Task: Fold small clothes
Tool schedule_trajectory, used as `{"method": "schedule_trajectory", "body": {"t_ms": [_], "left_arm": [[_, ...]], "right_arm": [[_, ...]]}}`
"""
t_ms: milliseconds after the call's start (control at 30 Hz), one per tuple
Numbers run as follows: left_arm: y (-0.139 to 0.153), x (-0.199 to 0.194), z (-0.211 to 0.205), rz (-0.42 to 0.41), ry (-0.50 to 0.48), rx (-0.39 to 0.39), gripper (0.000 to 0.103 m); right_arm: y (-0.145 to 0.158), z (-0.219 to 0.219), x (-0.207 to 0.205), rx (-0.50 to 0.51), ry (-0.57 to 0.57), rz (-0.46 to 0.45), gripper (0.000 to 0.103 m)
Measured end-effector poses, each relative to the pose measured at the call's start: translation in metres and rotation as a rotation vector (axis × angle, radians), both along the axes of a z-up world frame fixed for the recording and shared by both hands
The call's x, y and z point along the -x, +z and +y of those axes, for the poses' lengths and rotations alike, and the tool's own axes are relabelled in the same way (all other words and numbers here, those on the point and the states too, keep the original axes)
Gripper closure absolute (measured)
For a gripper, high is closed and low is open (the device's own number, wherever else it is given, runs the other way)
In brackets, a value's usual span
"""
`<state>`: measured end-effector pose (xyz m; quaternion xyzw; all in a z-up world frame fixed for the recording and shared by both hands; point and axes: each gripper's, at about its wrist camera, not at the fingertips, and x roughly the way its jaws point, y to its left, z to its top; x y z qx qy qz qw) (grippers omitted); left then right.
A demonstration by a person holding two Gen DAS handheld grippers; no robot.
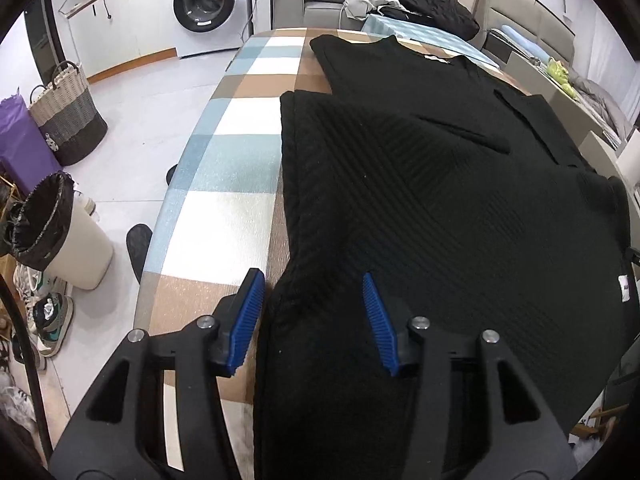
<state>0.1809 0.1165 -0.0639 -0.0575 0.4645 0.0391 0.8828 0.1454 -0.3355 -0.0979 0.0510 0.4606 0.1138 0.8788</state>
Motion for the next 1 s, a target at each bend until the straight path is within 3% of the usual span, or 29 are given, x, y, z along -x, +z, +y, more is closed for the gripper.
{"method": "schedule_trajectory", "body": {"t_ms": [167,200,233,300,333,467,567,700,833,1000], "left_arm": [[-0.001,0.001,0.001,-0.016,0.004,-0.001,0.059],[-0.002,0.001,0.001,-0.027,0.008,0.001,0.074],[-0.001,0.001,0.001,-0.037,0.008,0.007,0.090],[0.002,0.001,0.001,-0.049,0.002,0.020,0.098],[0.005,0.003,0.000,-0.065,0.004,0.012,0.099],[0.028,0.016,0.002,-0.161,0.006,0.018,0.099],[0.052,0.019,0.004,-0.236,0.007,0.061,0.099],[0.077,0.013,0.004,-0.312,0.012,0.058,0.100],[0.094,0.000,0.014,-0.352,0.026,0.087,0.100],[0.106,-0.020,0.027,-0.372,0.028,0.153,0.100]], "right_arm": [[-0.002,0.006,0.000,0.027,0.015,-0.036,0.050],[-0.002,0.007,-0.002,0.035,0.014,-0.042,0.052],[-0.003,0.010,-0.003,0.047,0.016,-0.051,0.068],[-0.005,0.016,-0.007,0.079,0.039,-0.063,0.095],[-0.005,0.018,-0.008,0.098,0.048,-0.073,0.098],[0.016,0.014,0.005,0.040,0.055,-0.184,0.098],[0.042,-0.002,0.016,-0.117,0.026,-0.289,0.098],[0.069,-0.007,0.019,-0.219,-0.003,-0.412,0.098],[0.088,-0.007,0.007,-0.259,-0.047,-0.457,0.098],[0.096,-0.011,-0.017,-0.311,-0.105,-0.440,0.098]]}}
